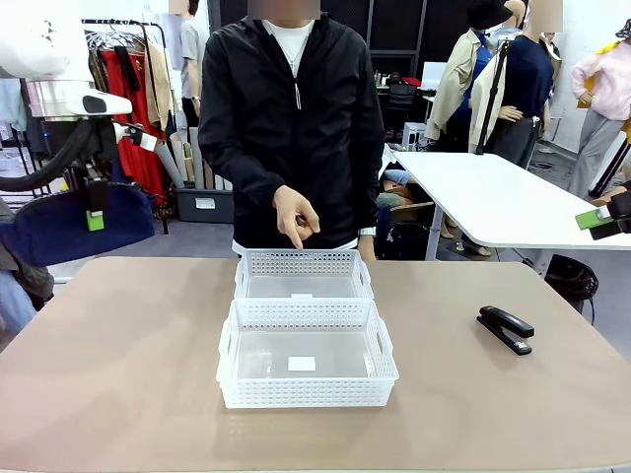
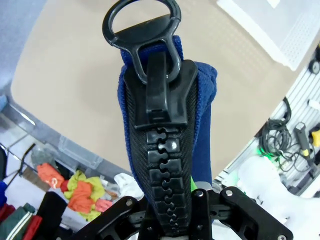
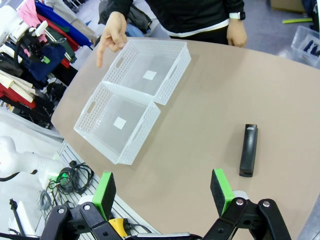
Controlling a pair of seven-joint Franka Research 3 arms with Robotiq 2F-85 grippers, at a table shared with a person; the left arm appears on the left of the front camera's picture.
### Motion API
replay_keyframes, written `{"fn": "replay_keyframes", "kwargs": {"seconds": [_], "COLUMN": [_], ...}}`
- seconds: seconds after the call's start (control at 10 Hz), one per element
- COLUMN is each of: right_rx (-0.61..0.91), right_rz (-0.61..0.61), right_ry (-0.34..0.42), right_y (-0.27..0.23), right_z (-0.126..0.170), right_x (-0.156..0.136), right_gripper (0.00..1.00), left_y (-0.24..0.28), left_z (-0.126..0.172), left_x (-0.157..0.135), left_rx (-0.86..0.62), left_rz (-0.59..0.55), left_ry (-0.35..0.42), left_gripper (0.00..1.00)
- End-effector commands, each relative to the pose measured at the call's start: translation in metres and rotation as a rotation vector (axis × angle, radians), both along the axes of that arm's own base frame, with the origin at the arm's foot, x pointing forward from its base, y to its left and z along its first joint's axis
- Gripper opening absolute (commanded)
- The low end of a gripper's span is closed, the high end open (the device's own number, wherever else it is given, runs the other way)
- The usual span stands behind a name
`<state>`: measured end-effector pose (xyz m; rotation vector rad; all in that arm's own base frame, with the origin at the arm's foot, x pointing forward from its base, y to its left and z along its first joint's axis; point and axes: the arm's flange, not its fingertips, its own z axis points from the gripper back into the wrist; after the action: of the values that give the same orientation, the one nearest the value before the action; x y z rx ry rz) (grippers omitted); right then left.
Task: Distribute items into two baskets.
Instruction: Move the picked Pencil pouch towards the Organizing basket indicated by the person, stopping as directed.
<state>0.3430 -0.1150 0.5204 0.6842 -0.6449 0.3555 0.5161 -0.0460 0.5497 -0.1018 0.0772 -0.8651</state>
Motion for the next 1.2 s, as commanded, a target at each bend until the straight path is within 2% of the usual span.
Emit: {"fn": "replay_keyframes", "kwargs": {"seconds": [0.0, 0.2, 0.4, 0.8, 1.1], "right_rx": [-0.003, -0.003, -0.003, -0.003, -0.003], "right_rz": [0.01, 0.01, 0.01, 0.01, 0.01], "right_ry": [-0.014, -0.014, -0.014, -0.014, -0.014], "right_y": [-0.001, -0.001, -0.001, -0.001, -0.001], "right_z": [0.001, 0.001, 0.001, 0.001, 0.001], "right_x": [0.001, 0.001, 0.001, 0.001, 0.001], "right_gripper": [1.0, 1.0, 1.0, 1.0, 1.0], "left_y": [-0.001, -0.008, -0.016, -0.032, -0.05], "left_z": [-0.011, -0.023, -0.032, -0.037, -0.045], "left_x": [-0.028, -0.045, -0.06, -0.081, -0.079], "left_rx": [-0.032, -0.053, -0.09, -0.126, -0.127], "left_rz": [-0.075, -0.141, -0.255, -0.407, -0.467], "left_ry": [-0.023, -0.036, -0.038, -0.051, -0.026], "left_gripper": [0.0, 0.0, 0.0, 0.0, 0.0]}}
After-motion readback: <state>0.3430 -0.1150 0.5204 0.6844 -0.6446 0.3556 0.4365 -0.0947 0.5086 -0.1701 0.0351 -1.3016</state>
